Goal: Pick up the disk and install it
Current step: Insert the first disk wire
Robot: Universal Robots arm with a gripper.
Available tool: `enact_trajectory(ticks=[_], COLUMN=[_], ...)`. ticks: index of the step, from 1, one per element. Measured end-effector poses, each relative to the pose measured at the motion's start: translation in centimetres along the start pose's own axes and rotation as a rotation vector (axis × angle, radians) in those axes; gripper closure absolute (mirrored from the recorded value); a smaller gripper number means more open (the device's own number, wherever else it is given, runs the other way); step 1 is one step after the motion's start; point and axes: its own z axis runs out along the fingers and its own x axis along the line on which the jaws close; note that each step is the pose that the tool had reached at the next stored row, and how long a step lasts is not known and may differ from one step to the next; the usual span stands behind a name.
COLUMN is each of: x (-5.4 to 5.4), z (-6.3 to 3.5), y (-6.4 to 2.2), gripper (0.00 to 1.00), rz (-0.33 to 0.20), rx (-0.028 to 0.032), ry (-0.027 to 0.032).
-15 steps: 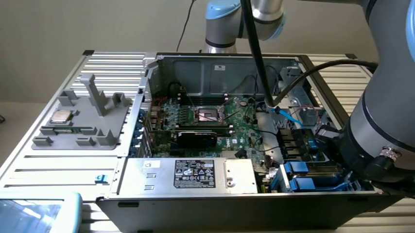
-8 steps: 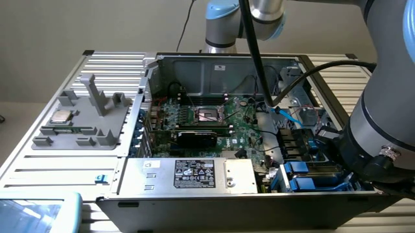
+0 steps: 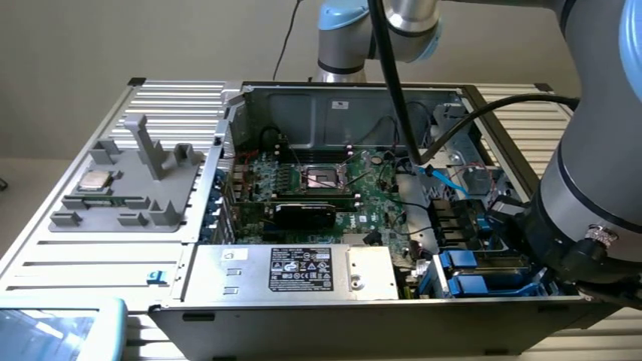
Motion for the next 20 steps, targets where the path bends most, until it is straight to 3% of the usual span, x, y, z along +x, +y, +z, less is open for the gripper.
enact_trajectory(ticks=[8,15,20], x=[0.01,0.05,0.05], z=[0.01,0.01,0.02], y=[0.00,0.03,0.02], gripper=[0.84,0.84,0.84], rz=[0.001,0.006,0.006], rx=[0.0029,0.0129,0.0134], ry=[-0.0013,-0.0061,-0.0067])
